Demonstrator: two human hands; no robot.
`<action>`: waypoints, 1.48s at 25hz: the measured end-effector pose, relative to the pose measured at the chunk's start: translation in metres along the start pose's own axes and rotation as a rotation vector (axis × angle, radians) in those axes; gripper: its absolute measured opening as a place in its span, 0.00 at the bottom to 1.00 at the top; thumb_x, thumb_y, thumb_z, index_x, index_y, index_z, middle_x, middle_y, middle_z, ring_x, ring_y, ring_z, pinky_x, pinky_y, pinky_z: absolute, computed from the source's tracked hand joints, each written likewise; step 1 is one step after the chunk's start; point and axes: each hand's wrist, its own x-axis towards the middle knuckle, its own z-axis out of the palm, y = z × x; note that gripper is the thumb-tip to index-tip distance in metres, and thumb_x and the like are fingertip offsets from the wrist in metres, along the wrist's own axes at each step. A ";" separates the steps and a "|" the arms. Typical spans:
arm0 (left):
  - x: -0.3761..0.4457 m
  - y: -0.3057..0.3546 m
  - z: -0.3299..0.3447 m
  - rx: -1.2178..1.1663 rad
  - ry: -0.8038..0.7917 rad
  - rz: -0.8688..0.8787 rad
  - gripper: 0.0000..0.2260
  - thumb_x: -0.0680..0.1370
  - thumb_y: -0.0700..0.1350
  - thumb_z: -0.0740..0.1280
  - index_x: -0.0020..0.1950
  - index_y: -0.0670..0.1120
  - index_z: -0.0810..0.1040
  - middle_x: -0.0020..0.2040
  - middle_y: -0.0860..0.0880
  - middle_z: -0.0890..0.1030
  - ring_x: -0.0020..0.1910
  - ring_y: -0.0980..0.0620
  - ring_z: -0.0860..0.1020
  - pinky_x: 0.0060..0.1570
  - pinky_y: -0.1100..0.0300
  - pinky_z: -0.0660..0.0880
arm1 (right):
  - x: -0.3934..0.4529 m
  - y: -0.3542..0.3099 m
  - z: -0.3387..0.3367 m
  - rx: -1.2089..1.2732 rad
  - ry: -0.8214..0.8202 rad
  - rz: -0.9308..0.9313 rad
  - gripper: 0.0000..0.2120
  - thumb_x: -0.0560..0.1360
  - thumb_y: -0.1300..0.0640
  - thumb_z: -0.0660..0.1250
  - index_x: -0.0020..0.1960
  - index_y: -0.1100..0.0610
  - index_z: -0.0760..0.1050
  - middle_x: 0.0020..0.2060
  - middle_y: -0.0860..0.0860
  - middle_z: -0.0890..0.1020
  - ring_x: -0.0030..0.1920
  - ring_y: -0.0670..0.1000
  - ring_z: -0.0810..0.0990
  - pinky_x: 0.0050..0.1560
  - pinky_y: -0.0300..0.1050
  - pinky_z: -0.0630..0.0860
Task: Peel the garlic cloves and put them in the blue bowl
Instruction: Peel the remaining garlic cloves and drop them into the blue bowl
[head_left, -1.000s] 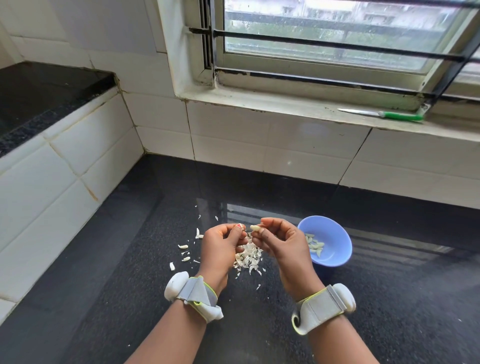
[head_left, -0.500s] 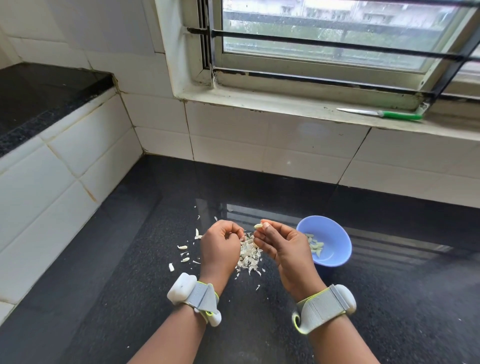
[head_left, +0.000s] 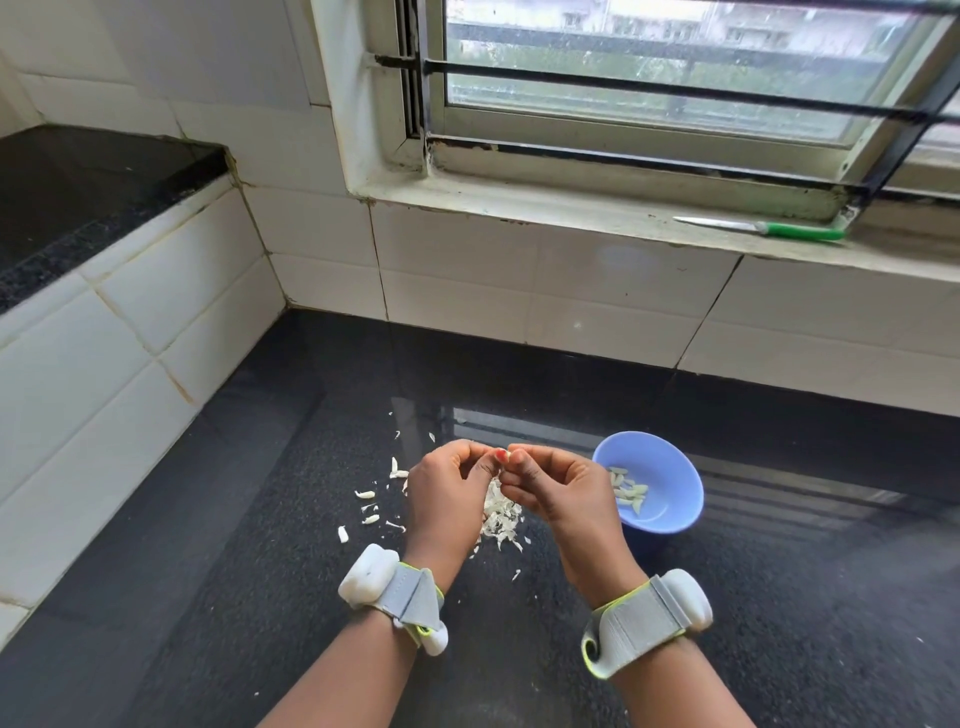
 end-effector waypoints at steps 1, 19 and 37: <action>0.000 0.001 0.000 0.011 -0.003 0.006 0.04 0.75 0.45 0.70 0.41 0.47 0.83 0.34 0.55 0.81 0.32 0.61 0.77 0.33 0.70 0.70 | 0.000 -0.001 0.000 -0.005 -0.012 0.004 0.06 0.74 0.62 0.70 0.49 0.63 0.83 0.40 0.58 0.86 0.41 0.50 0.84 0.44 0.42 0.82; 0.011 -0.009 -0.010 0.280 -0.133 0.478 0.11 0.72 0.34 0.66 0.45 0.51 0.75 0.45 0.55 0.75 0.46 0.51 0.74 0.48 0.52 0.74 | 0.001 -0.012 -0.003 0.171 -0.016 0.251 0.05 0.74 0.64 0.69 0.43 0.67 0.79 0.34 0.58 0.83 0.33 0.49 0.83 0.35 0.38 0.81; 0.008 -0.014 -0.008 0.298 -0.150 0.357 0.15 0.72 0.29 0.61 0.47 0.49 0.72 0.44 0.55 0.74 0.44 0.59 0.70 0.47 0.66 0.69 | 0.002 -0.015 -0.005 0.316 -0.052 0.309 0.07 0.75 0.67 0.67 0.52 0.68 0.79 0.39 0.60 0.83 0.38 0.51 0.84 0.38 0.38 0.81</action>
